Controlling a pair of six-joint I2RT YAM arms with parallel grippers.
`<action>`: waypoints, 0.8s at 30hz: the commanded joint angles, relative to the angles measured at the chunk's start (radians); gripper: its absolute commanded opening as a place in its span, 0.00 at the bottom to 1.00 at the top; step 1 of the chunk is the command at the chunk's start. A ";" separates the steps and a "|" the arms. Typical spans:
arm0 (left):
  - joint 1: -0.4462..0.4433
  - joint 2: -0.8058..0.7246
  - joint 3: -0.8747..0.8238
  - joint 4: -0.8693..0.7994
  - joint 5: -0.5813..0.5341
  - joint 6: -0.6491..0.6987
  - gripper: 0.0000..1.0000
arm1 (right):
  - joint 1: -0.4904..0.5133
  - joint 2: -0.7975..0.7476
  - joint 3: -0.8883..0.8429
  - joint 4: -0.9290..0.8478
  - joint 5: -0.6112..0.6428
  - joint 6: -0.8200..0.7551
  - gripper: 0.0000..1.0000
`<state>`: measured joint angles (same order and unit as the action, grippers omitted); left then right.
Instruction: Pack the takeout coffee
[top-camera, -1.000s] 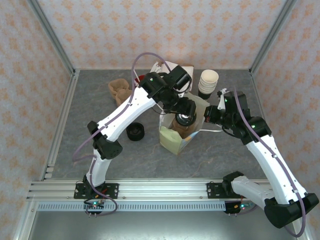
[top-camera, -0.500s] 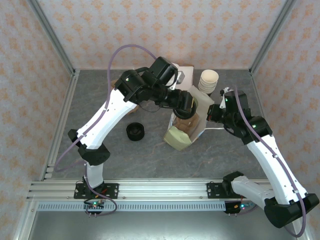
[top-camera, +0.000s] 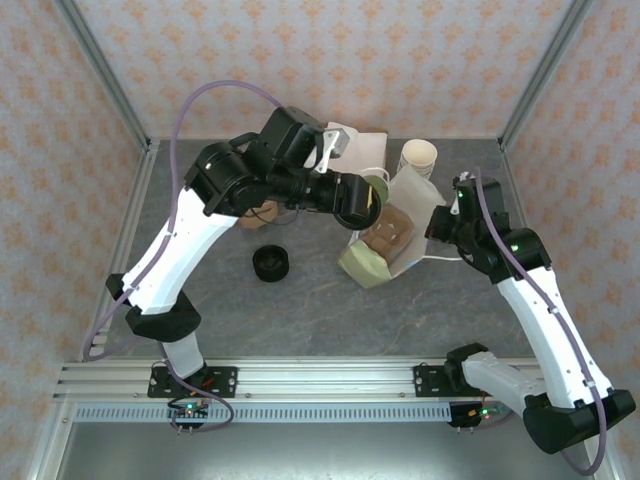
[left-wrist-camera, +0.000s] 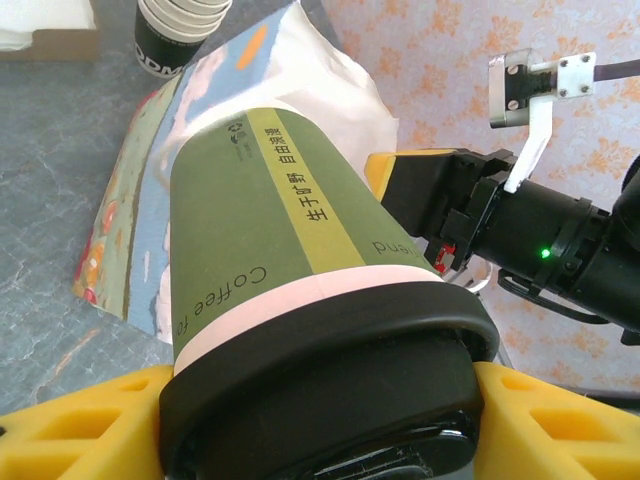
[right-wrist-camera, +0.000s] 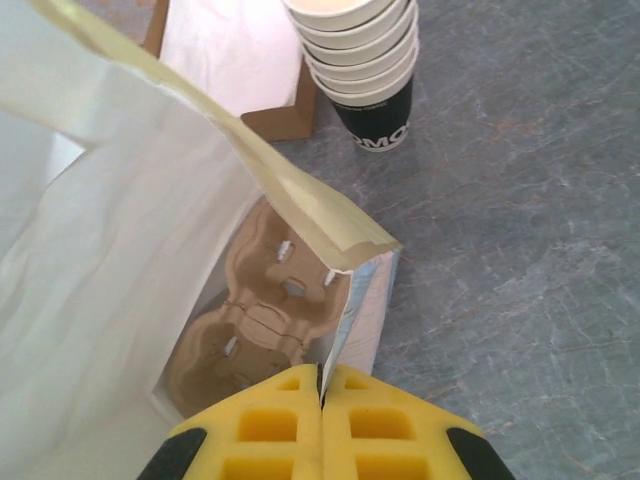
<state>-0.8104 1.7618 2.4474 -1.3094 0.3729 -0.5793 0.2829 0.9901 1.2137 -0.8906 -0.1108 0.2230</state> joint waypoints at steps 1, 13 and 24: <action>0.016 -0.035 0.025 -0.026 -0.063 -0.006 0.35 | -0.042 -0.012 0.040 -0.044 0.023 -0.035 0.00; 0.131 -0.187 -0.290 -0.041 -0.112 -0.117 0.35 | -0.075 -0.021 0.075 -0.084 -0.037 -0.039 0.00; 0.148 -0.172 -0.599 -0.020 0.041 -0.199 0.35 | -0.075 -0.004 0.102 -0.111 -0.101 -0.003 0.00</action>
<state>-0.6666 1.5806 1.8931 -1.3407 0.3672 -0.7383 0.2123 0.9806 1.2789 -0.9741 -0.1864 0.2028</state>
